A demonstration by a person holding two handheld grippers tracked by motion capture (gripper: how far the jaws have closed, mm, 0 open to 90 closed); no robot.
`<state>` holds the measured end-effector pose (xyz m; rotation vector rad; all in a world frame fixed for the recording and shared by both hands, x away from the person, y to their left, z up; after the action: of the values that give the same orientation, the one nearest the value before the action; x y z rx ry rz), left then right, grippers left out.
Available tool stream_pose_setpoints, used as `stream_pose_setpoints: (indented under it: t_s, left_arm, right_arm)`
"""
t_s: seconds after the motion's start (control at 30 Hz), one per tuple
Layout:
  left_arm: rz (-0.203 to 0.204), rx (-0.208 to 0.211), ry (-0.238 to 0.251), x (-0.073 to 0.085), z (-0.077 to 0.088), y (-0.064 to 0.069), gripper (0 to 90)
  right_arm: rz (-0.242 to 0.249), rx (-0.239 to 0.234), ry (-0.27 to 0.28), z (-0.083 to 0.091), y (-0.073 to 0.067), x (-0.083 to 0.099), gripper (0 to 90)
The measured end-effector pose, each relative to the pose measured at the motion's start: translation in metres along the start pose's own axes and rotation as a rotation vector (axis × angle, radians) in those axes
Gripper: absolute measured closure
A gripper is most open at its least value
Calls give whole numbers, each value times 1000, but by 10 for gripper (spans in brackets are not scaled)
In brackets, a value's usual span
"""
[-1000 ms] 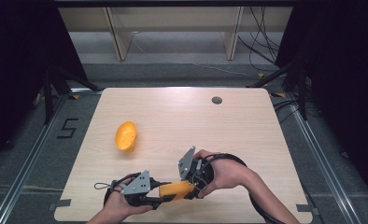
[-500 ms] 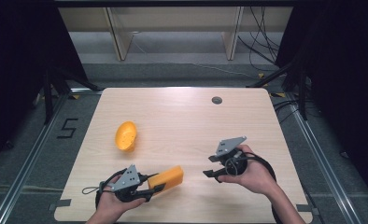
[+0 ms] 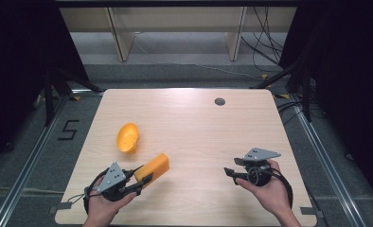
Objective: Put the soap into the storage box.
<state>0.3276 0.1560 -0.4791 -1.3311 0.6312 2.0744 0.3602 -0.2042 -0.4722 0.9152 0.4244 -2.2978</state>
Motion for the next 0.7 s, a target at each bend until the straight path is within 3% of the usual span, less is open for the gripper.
stream_pose_setpoints:
  t_s: [0.03,0.1,0.27,0.3,0.43,0.6,0.7]
  left_arm:
    - [8,-17,-2,-1,2,-1,603]
    - [6,-33,14,-2,4,-4,603]
    - [24,-74,22,-4,8,-10,603]
    - [23,-80,22,-5,8,-11,603]
    - [40,-98,37,-7,8,-17,603]
    - [47,-133,49,-11,10,-26,603]
    - [56,-151,56,-12,11,-30,603]
  right_arm:
    - [-41,2,11,2,-1,4,451]
    - [-59,10,6,5,1,8,451]
    - [-59,38,40,7,10,13,451]
    - [-97,36,38,9,10,15,451]
    - [-86,59,49,11,17,18,451]
    - [-106,100,51,13,23,21,451]
    - [-149,87,46,13,21,22,451]
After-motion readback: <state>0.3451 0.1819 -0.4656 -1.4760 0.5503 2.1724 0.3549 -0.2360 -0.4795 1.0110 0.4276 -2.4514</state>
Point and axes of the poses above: each handheld gripper's, and its own axes: z roughly backward along the jaws, x roughly out of its underside, y roughly to its right, the point moved 5 cm from there along -z, roughly forward along the jaws, and after that the axes turned 5 degrees about -y, right-handed, at the moved point
